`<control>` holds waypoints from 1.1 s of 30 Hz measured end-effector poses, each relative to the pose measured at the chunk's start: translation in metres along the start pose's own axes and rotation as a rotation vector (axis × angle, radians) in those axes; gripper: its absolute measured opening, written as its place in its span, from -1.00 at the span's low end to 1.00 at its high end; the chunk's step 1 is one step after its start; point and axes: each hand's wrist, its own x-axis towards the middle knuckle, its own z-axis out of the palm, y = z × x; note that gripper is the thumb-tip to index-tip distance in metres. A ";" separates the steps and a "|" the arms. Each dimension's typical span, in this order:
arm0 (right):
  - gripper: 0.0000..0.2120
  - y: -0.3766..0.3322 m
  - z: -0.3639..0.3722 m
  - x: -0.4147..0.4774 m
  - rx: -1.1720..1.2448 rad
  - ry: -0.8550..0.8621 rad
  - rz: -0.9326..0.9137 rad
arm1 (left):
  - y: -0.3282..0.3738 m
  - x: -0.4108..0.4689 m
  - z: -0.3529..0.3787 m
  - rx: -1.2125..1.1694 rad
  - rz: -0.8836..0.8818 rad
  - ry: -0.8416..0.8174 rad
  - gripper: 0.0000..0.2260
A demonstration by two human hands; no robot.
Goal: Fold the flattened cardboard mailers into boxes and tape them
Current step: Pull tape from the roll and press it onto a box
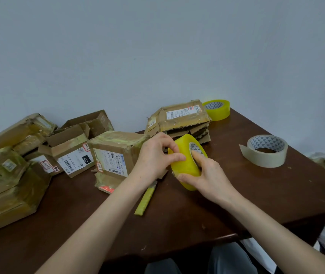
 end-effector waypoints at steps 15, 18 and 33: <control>-0.71 0.002 0.001 0.002 0.023 0.021 0.005 | -0.007 -0.017 0.021 -0.106 0.078 0.280 -0.79; -0.67 0.003 0.001 0.002 0.035 0.019 -0.001 | -0.006 -0.013 0.018 -0.112 0.065 0.264 -0.80; -0.50 0.003 0.002 0.000 0.034 -0.018 0.002 | 0.000 0.003 -0.005 0.036 0.051 -0.004 -0.78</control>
